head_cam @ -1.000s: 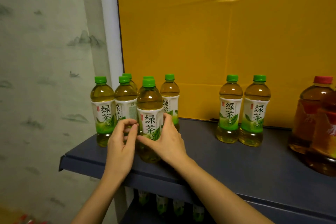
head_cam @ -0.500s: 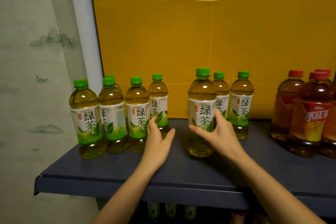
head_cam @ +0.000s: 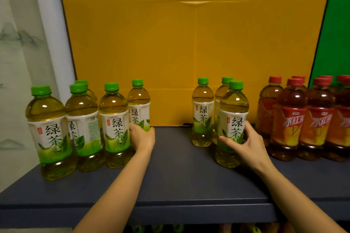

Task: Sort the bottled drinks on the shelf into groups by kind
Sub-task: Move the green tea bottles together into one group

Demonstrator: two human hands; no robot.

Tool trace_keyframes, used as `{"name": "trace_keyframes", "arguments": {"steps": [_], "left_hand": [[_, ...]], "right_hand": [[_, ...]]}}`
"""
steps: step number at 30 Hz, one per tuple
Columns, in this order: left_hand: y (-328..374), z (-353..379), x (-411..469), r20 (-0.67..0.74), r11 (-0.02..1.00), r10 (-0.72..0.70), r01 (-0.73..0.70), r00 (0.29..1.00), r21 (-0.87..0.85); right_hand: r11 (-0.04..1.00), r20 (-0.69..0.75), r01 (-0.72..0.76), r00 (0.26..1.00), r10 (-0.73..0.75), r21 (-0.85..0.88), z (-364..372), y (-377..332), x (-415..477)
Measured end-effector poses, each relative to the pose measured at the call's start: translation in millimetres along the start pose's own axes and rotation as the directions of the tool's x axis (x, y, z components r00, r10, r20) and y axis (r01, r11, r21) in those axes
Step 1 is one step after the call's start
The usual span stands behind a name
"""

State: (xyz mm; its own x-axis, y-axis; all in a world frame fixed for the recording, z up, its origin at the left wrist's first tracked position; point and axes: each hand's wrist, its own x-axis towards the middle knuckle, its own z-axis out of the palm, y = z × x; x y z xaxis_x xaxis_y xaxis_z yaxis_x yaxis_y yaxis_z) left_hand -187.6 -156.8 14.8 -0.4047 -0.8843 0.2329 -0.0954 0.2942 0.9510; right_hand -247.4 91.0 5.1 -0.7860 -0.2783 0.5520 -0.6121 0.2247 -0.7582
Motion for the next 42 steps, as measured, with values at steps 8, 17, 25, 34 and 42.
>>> {"name": "trace_keyframes", "arguments": {"steps": [8, 17, 25, 34, 42], "left_hand": [[-6.9, 2.6, -7.7, 0.06, 0.982, 0.163, -0.168, 0.985, 0.085], [8.4, 13.1, -60.5, 0.163, 0.91, 0.377, -0.397, 0.912, 0.117], [23.6, 45.2, -96.6, 0.202, 0.903, 0.394, -0.419, 0.897, 0.101], [25.5, 69.3, -102.5, 0.244, 0.913, 0.388, -0.406, 0.889, 0.027], [14.0, 66.2, -101.6, 0.393, 0.833, 0.506, -0.553, 0.768, 0.006]], "right_hand": [[0.999, -0.032, -0.036, 0.999, 0.037, 0.008, 0.7, 14.4, 2.9], [0.999, -0.024, -0.052, 0.998, 0.052, -0.003, 6.0, 17.4, 3.0], [0.999, 0.001, -0.044, 0.999, 0.044, 0.032, 6.5, 16.5, 2.0], [0.984, 0.041, -0.039, 0.999, 0.033, 0.172, 9.0, 21.4, 5.0], [0.982, 0.015, -0.027, 1.0, 0.025, 0.185, 11.2, 25.2, 9.8]]}}
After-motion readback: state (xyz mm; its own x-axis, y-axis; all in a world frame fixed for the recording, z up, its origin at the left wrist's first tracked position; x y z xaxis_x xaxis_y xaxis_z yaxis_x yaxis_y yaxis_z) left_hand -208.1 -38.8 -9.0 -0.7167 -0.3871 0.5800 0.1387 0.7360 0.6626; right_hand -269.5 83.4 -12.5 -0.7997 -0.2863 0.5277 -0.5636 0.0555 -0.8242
